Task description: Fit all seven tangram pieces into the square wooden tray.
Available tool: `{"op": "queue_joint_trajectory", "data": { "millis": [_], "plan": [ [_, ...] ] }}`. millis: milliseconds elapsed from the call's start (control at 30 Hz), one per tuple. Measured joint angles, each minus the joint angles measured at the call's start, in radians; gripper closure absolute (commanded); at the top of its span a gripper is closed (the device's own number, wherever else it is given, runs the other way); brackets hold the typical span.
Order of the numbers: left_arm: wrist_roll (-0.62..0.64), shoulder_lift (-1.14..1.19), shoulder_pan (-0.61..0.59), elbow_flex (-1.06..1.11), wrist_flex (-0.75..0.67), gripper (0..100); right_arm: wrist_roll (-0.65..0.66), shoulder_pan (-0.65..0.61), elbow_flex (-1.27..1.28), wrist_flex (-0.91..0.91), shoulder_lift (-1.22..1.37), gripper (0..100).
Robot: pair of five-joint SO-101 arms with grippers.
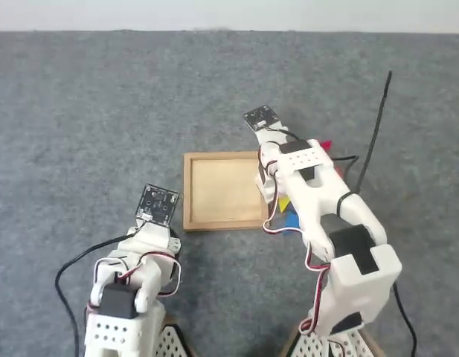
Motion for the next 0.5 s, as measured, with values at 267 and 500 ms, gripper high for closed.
{"op": "queue_joint_trajectory", "data": {
  "millis": [267, 500],
  "plan": [
    [0.000, 0.000, 0.000, 0.000, 0.000, 98, 0.000, -0.006, 0.000, -0.008, 0.000, 84.0],
    [0.000, 0.000, 0.000, 0.000, 0.000, 98, -0.025, -0.006, -0.006, -0.008, 0.000, 87.9]
  ]
}}
